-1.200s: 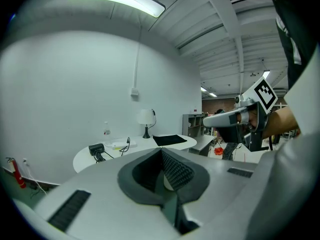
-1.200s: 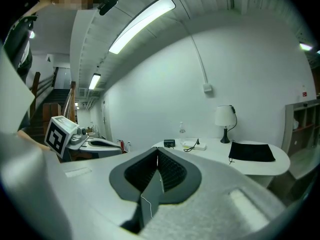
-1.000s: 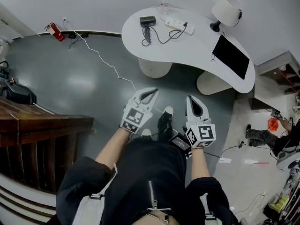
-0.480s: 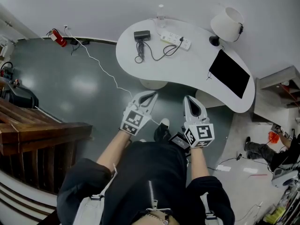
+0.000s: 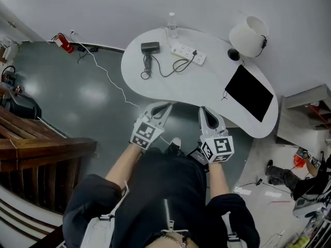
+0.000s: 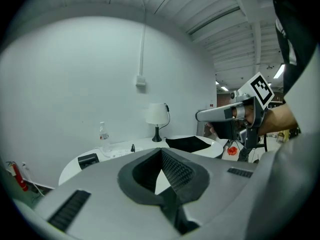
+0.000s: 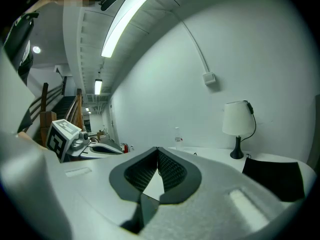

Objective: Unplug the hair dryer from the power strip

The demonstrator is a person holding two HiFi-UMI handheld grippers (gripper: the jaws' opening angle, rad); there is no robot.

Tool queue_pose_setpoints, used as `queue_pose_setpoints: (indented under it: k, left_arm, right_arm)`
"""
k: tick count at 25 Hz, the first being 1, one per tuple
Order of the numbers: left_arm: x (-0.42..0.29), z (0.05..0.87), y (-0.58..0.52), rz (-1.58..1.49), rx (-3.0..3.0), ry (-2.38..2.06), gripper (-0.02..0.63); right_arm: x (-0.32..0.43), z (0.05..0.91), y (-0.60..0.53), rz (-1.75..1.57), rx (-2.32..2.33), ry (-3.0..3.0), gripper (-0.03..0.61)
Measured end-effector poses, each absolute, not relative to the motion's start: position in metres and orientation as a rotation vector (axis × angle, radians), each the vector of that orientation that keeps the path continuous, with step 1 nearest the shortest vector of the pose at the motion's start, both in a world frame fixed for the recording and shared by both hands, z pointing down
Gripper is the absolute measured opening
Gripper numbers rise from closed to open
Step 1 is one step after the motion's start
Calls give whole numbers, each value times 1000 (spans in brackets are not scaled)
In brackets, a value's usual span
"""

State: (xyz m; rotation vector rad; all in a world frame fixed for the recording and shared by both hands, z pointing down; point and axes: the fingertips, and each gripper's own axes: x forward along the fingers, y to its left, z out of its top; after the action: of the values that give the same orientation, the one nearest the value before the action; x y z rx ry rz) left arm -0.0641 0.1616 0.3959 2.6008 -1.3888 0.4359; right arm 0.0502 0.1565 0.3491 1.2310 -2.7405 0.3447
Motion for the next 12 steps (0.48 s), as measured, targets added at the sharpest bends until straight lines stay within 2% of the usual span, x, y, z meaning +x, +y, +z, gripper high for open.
queue_pose_setpoints:
  k: [12]
  left_arm:
    - [-63, 397, 111, 425, 2600, -1395, 11]
  right_arm:
    - [68, 348, 109, 329, 1215, -2741, 5]
